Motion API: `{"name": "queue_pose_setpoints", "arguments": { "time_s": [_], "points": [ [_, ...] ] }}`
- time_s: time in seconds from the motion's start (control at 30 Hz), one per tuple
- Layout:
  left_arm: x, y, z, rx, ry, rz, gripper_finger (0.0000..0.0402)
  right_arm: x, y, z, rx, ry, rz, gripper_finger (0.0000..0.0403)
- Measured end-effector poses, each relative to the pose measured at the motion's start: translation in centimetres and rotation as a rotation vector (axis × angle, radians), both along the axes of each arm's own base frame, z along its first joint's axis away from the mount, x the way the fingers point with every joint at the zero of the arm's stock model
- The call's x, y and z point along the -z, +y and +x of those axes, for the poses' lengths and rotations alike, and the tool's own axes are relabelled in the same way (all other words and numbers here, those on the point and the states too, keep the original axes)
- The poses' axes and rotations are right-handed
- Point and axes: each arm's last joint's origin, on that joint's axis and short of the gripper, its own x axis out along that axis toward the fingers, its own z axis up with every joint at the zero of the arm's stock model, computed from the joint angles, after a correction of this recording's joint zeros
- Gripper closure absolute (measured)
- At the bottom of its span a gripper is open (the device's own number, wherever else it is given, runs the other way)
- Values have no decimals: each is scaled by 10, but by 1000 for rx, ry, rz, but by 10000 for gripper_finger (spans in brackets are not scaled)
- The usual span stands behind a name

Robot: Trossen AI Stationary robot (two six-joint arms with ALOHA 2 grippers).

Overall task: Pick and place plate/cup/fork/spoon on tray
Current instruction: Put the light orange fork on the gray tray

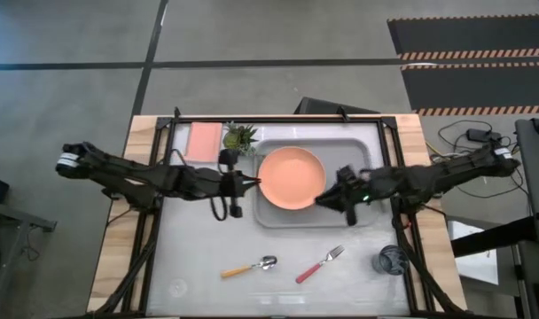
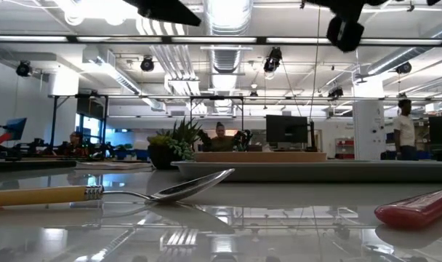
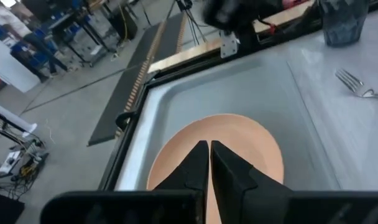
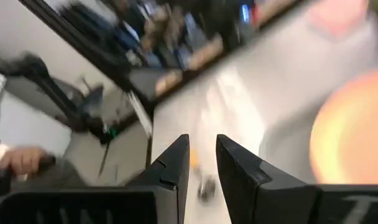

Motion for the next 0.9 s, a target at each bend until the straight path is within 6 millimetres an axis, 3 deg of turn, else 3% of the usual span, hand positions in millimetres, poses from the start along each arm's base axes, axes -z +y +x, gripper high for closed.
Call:
{"name": "queue_pose_setpoints", "arguments": {
  "time_s": [0.1,0.27,0.4,0.57,0.73,0.9],
  "points": [
    [2,3,-17,0,-19,-3,401,3,16,17,8,70,132,335],
    [1,7,-42,-1,-71,-23,401,32,46,38,45,325,302,335],
    [-1,10,-56,-6,-112,-47,401,44,73,47,76,492,393,335],
    [-3,12,-67,-5,-151,-54,402,71,100,50,236,874,437,335],
    [-5,12,-72,-5,-166,-56,402,78,123,63,273,1193,370,335],
    [-7,13,-73,11,-163,3,402,67,141,96,251,1177,354,335]
  ]
}}
